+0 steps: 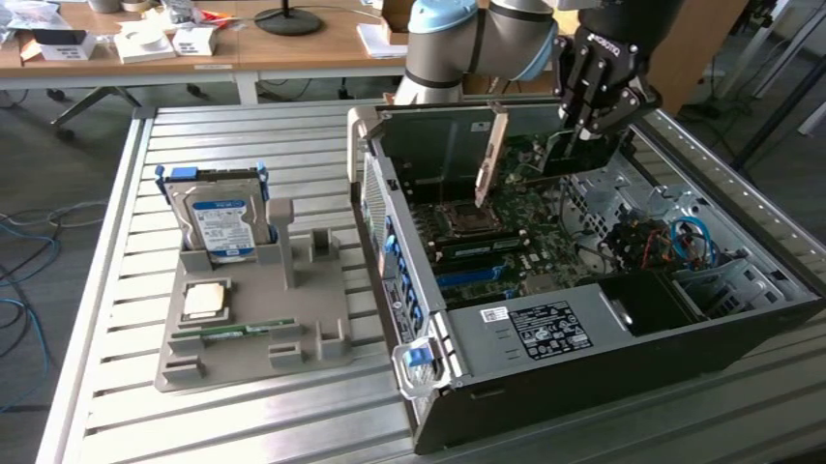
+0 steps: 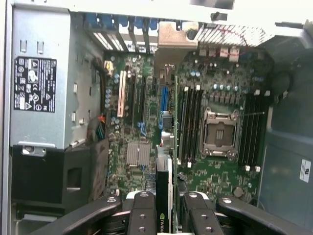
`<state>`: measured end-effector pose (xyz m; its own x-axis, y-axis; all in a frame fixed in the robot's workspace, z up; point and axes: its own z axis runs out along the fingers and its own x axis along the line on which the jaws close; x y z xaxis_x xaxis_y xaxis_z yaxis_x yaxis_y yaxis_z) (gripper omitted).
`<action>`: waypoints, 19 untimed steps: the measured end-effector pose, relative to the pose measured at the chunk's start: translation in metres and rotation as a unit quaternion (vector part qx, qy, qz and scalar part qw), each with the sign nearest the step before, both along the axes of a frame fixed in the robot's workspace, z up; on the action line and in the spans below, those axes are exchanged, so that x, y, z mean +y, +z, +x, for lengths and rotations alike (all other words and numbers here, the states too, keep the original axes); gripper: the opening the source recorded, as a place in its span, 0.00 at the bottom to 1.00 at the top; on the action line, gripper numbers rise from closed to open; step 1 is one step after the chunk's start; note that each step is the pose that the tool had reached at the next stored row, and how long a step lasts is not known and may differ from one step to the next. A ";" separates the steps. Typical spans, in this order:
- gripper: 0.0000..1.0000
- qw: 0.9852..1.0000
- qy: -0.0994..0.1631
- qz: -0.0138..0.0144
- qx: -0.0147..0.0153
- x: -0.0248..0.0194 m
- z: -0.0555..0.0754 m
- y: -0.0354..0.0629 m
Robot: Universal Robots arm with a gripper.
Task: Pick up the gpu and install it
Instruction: 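Insert the gpu into the slot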
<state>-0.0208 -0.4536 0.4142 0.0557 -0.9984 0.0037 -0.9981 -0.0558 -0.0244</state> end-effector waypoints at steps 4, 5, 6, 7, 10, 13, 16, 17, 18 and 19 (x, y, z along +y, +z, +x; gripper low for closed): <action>0.26 1.000 -0.005 0.000 0.000 0.0000 0.000 -0.0019; 0.26 1.000 -0.008 0.000 0.000 0.0000 0.000 -0.0022; 0.26 1.000 -0.012 0.000 0.000 0.0000 0.000 -0.0026; 0.26 1.000 -0.017 0.000 0.000 0.0000 0.000 -0.0030; 0.26 1.000 -0.021 0.000 0.000 -0.0001 0.000 -0.0032; 0.26 1.000 -0.025 0.000 0.000 0.0000 -0.001 -0.0037; 0.26 1.000 -0.030 0.000 0.000 0.0001 -0.001 -0.0042; 0.26 0.999 -0.032 0.000 0.000 0.0001 -0.002 -0.0042; 0.26 0.999 -0.035 0.000 0.000 0.0001 -0.002 -0.0042; 0.26 0.999 -0.038 0.000 0.000 0.0001 -0.003 -0.0043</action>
